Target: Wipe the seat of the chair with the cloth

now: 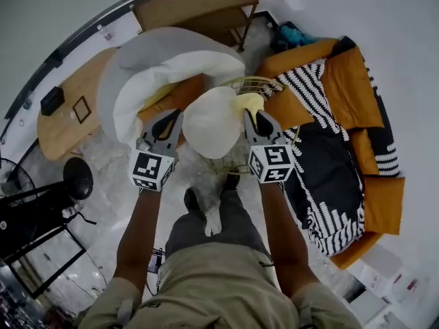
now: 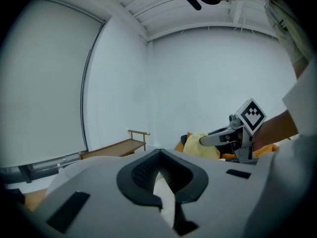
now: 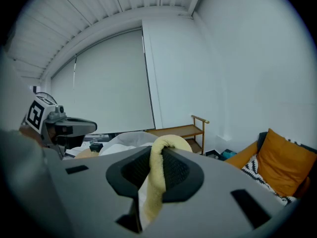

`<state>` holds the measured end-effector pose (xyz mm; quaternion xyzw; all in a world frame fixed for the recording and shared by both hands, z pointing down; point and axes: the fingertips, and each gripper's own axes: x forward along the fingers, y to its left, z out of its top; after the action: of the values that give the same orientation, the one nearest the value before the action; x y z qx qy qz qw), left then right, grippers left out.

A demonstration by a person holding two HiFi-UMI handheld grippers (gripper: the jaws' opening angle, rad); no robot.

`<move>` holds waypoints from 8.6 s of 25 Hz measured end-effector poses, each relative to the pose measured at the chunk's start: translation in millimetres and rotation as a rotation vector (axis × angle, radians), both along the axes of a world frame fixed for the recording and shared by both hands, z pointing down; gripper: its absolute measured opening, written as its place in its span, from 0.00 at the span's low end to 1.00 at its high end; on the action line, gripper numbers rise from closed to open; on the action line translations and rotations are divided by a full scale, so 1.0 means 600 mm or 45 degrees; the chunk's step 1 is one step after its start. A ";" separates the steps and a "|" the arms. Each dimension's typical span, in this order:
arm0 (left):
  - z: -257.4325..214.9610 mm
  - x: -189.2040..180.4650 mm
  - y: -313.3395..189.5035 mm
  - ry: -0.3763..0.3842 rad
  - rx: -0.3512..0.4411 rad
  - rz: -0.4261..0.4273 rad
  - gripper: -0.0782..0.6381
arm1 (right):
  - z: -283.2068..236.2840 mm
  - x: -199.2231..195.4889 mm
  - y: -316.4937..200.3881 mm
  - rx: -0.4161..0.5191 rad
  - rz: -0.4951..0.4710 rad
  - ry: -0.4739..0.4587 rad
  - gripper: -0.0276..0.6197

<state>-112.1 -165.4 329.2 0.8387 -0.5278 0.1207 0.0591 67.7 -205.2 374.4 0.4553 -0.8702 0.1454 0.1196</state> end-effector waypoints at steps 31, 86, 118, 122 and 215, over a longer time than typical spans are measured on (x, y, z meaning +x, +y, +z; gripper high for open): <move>0.295 -0.056 0.008 0.057 -0.205 -0.201 0.13 | 0.408 -0.157 -0.084 -0.280 -0.190 0.005 0.14; 0.345 -0.032 0.013 0.055 -0.260 -0.210 0.13 | 0.478 -0.323 0.183 -0.329 -0.851 0.126 0.14; 0.433 0.005 0.020 0.041 -0.352 -0.155 0.13 | 0.570 -0.173 -0.009 -0.445 -0.455 0.183 0.14; 0.435 0.000 0.020 0.017 -0.337 -0.155 0.13 | 0.563 -0.286 0.167 -0.499 -0.803 0.139 0.14; 0.576 0.107 0.088 -0.034 -0.475 -0.042 0.13 | 0.700 -0.206 0.283 -0.673 -0.853 0.189 0.14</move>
<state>-47.8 -112.4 675.0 0.8028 -0.5106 0.2266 0.2085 -56.1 -35.2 794.2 0.1108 -0.8918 0.2831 0.3351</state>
